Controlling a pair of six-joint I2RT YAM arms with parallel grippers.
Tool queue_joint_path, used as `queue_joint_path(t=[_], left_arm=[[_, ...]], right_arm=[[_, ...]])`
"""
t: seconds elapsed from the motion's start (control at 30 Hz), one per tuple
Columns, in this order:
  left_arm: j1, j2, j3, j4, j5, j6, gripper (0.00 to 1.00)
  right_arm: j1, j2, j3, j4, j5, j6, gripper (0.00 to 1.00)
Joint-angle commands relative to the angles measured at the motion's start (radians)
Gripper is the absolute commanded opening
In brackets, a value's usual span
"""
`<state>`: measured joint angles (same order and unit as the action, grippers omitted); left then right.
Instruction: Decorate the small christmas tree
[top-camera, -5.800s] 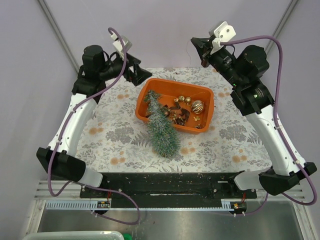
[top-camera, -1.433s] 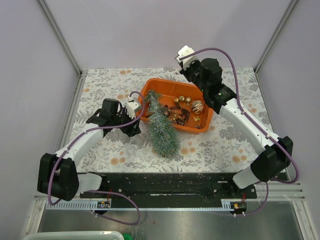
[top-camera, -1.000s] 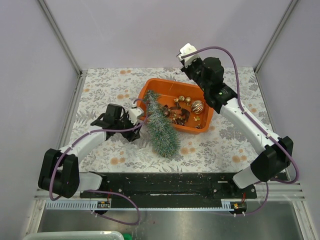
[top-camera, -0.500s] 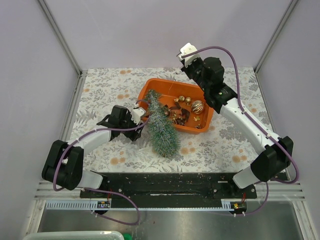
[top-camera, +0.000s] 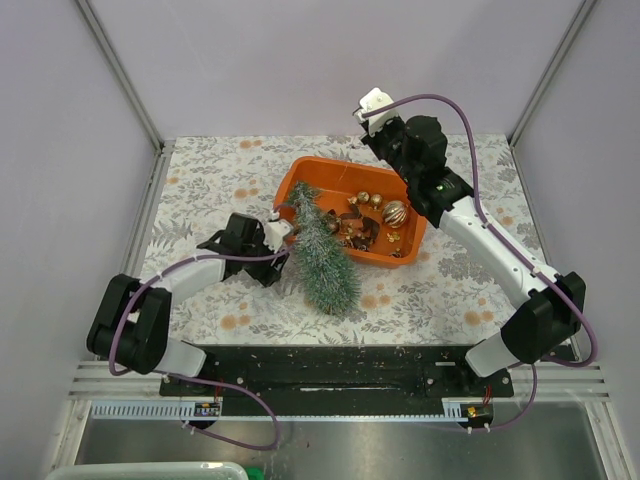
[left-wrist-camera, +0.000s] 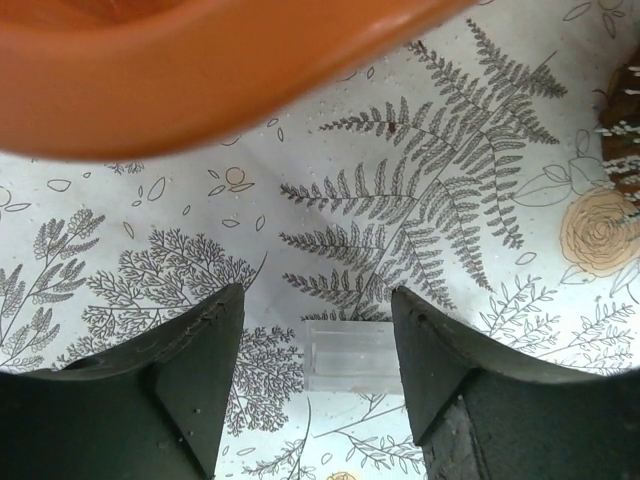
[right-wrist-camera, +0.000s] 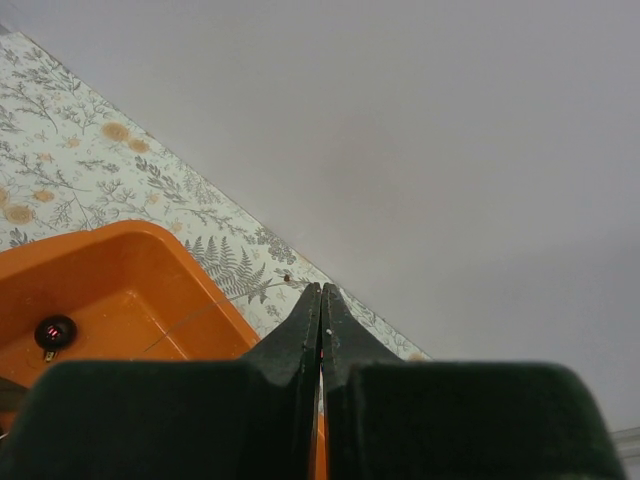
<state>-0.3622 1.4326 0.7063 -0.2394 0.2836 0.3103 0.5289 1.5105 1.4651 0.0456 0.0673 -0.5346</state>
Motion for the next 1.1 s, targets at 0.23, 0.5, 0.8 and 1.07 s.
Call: queue_joint_path(t=[0.23,0.5,0.8,1.07], left_arm=[[-0.004,-0.224,0.001,-0.126,0.037,-0.017,0.66],[0.078,-0.317,0.077,-0.205,0.175,-0.034,0.68],[0.137,-0.445,0.196,-0.383,0.366,0.064,0.69],[0.138,-0.425,0.148,-0.425,0.612,0.110,0.74]], right_arm=[[-0.012,0.034,0.069,0.045,-0.008,0.005,0.00],[-0.021,0.091,0.101,0.045,0.002,-0.014,0.00],[-0.050,0.212,0.175,0.051,0.023,-0.010,0.00],[-0.050,0.231,0.175,0.080,0.012,0.033,0.00]])
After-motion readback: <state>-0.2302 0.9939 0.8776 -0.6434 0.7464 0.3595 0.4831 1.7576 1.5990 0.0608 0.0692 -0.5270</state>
